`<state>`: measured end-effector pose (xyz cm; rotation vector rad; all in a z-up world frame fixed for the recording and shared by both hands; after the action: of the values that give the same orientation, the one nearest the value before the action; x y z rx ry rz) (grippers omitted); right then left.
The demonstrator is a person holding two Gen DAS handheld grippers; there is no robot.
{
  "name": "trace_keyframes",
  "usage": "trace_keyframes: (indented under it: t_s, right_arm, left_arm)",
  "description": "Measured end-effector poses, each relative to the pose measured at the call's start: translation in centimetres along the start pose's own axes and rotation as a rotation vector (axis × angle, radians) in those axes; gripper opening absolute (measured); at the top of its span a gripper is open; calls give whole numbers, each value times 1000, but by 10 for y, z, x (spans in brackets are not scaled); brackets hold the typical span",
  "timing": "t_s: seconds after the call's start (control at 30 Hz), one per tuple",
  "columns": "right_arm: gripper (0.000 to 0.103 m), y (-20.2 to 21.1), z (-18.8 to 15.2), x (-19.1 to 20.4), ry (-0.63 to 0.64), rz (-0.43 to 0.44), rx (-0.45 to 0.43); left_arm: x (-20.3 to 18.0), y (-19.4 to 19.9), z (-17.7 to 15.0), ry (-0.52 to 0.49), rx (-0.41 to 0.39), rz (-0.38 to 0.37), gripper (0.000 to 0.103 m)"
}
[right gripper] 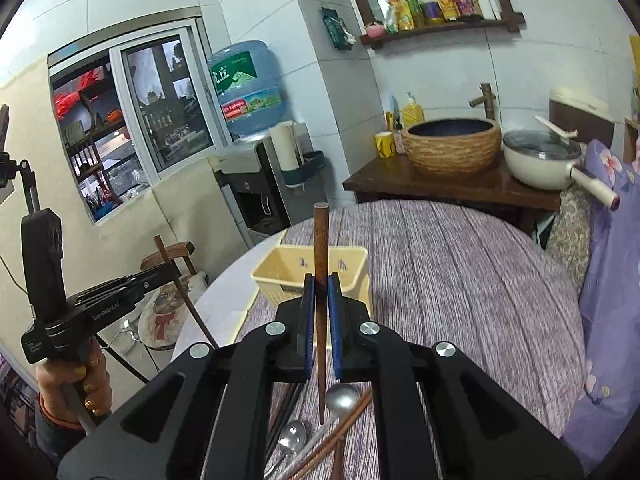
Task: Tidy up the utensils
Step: 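Lift the left tool's chopstick over the holder while the right tool carries its chopstick there, then lower the left tool's chopstick into the holder and open while the right tool does likewise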
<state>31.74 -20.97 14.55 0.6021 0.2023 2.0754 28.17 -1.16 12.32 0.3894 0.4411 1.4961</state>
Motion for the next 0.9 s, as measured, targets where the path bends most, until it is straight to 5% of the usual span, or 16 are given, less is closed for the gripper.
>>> trace_keyframes:
  t_s: [0.3, 0.47, 0.9]
  right_arm:
    - [7, -1, 90, 18, 59, -53, -114]
    - [7, -14, 120, 20, 88, -112, -171]
    - [8, -99, 61, -24, 17, -154, -53]
  left_arm:
    - [-6, 21, 86, 59, -107, -18, 8]
    - [-11, 9, 117, 90, -164, 34, 8]
    - [-27, -72, 62, 60, -86, 122, 8]
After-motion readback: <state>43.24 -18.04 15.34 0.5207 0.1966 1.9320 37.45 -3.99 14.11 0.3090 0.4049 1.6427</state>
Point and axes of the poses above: each gripper's, at about its wrist camera, not at the fingertips, and y roughly against the way its jaws point, x to its left, z to its top, the point moved 6 cm from there along -y, roughly the way its jaws point, and after that the axes turned 11 degrees about z, right-handed, at the moved point
